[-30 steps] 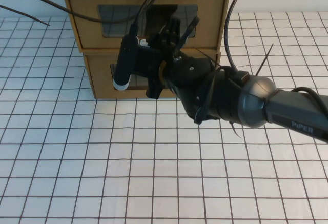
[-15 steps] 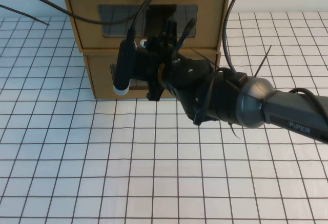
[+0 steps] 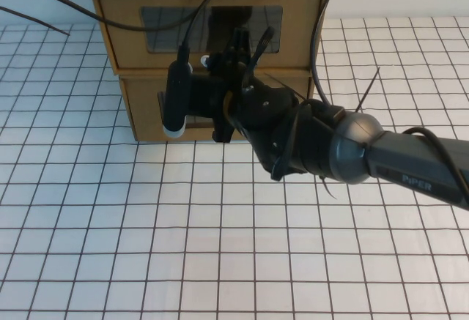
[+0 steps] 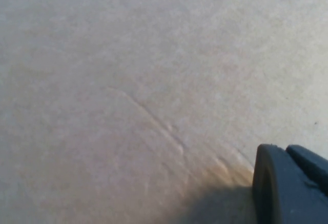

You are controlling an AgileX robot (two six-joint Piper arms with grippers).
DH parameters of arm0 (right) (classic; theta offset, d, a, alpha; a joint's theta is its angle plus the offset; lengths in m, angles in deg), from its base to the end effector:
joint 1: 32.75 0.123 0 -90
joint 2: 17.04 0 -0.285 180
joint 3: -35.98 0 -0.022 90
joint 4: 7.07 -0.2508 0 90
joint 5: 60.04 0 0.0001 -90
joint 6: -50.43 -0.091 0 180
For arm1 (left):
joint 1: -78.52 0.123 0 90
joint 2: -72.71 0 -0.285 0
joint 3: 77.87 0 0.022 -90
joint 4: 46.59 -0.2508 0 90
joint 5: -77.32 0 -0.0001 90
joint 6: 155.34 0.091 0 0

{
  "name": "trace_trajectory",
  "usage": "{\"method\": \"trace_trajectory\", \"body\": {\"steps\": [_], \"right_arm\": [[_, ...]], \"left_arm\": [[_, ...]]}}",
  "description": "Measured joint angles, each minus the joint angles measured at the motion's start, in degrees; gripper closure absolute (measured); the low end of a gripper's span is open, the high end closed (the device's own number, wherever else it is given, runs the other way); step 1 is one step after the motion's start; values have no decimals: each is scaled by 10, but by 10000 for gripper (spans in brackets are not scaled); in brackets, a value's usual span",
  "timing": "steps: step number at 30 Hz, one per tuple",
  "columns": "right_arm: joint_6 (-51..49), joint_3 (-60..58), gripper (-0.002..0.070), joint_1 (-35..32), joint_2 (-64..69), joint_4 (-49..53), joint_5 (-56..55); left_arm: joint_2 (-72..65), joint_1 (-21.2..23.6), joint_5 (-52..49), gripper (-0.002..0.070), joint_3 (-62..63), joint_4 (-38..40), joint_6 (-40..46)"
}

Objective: Open the shoe box
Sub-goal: 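Pull the top drawer of the cardboard box fully open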

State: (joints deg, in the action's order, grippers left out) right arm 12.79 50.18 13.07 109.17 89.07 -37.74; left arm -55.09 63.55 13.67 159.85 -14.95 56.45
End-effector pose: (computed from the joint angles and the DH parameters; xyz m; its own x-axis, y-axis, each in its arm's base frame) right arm 0.3652 0.3264 0.2513 0.2370 -0.8951 -0.3777 -0.4138 0.2587 -0.8728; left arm 0.4377 -0.1613 0.4028 -0.4304 0.3745 -0.8213 0.7286 0.6812 -0.0712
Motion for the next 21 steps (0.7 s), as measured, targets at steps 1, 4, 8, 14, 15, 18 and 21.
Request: {"method": "trace_trajectory", "body": {"steps": [1,4,8,14,15,18,21], "right_arm": [[0,0,444,0,0,0,1],[0,3,472,0,1,0,5],[0,6,538,0,1,0,9],[0,9,577,1,2,0,15],[2,9,578,1,3,0,18],[10,10,582,3,6,0,30],[13,12,618,5,7,0,40]], "left_arm": [[0,0,-1,677,0,1,0],[0,0,-4,677,0,4,0],[0,0,-4,677,0,4,-1],[0,0,-4,677,0,4,-11],[0,0,-4,677,0,4,-13],[0,0,-6,677,0,4,-18],[0,0,-9,677,0,5,-22]]}}
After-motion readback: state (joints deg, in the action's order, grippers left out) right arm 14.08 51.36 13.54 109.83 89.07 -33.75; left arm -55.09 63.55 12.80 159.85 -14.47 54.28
